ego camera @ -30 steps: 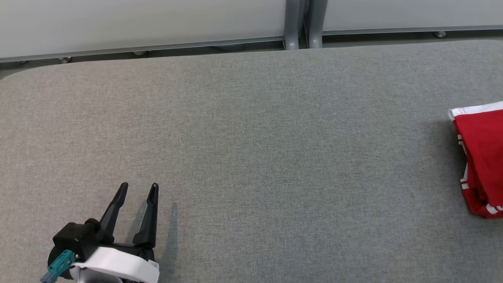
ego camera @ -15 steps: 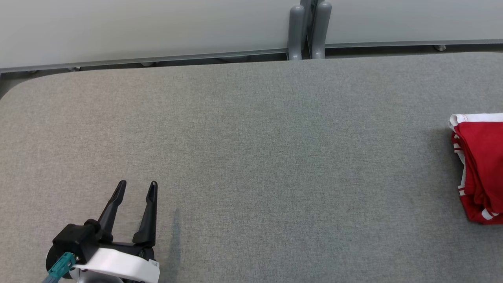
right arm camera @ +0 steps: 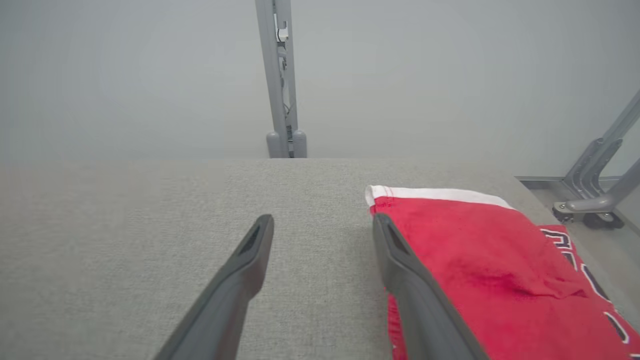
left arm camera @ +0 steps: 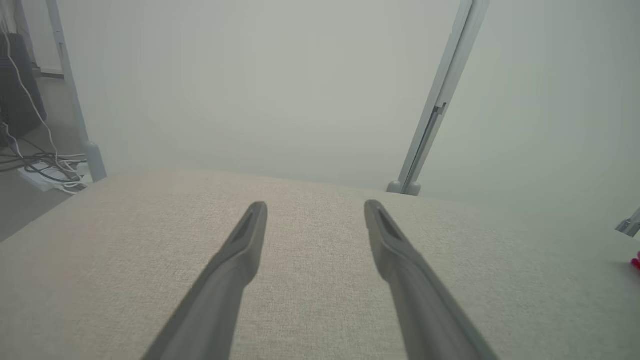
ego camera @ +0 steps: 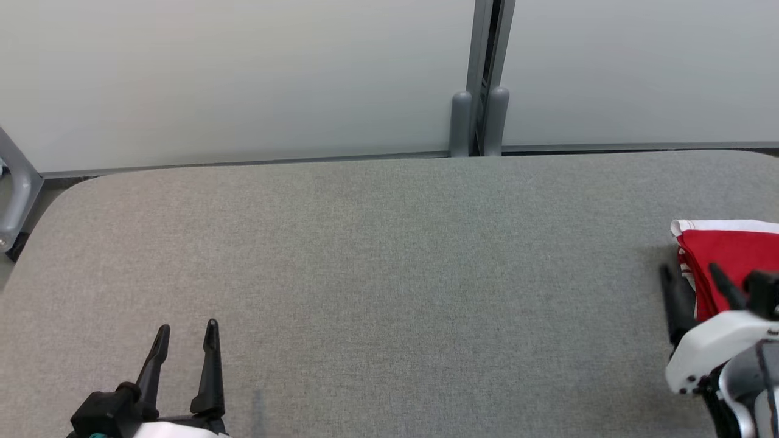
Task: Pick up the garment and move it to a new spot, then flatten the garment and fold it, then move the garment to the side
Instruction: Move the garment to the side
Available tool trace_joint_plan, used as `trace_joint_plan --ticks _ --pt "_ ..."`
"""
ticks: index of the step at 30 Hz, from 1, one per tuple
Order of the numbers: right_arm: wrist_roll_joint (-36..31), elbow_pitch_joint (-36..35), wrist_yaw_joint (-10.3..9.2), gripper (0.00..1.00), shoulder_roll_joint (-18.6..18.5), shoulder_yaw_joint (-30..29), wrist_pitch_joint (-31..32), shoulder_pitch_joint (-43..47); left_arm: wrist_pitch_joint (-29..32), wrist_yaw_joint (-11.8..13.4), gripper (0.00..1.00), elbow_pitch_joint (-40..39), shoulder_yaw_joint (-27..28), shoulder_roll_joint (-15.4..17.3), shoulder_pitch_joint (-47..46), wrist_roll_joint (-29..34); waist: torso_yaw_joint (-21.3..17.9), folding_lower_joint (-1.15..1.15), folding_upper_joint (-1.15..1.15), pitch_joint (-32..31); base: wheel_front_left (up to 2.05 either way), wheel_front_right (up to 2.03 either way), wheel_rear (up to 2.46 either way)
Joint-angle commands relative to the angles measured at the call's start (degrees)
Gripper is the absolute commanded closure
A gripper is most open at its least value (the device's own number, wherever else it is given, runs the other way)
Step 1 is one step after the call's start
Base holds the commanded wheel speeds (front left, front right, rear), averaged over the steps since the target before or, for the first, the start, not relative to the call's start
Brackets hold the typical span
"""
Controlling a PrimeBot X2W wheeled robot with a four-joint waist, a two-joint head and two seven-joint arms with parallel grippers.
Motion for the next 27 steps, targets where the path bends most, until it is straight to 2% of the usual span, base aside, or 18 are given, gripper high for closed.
trace_joint_plan --ticks 1,7,13,27 --pt "0.7 -1.6 0.0 0.0 0.4 0.8 -0.8 2.2 -0.4 0.5 0.0 0.0 0.6 0.2 0.8 -0.2 0.5 0.0 0.0 -2.0 0.0 0.0 0.0" --pt "4.5 -6.9 0.0 0.0 3.7 2.5 -3.8 8.9 -0.6 1.1 0.0 -0.7 2.0 -0.1 3.0 -0.6 0.5 0.0 0.0 -4.3 0.0 0.0 0.0" --pt "5.2 -7.8 0.02 0.0 5.4 1.9 -4.2 12.7 -0.7 1.3 0.0 0.7 2.7 -0.2 4.7 -0.7 0.3 0.0 0.0 -5.5 0.0 0.0 0.0" --pt "4.8 -6.7 0.02 0.0 5.8 2.3 -2.3 14.3 1.3 1.5 0.0 4.8 1.8 0.9 5.0 -1.1 -0.1 0.0 0.0 -5.9 0.0 0.0 0.0"
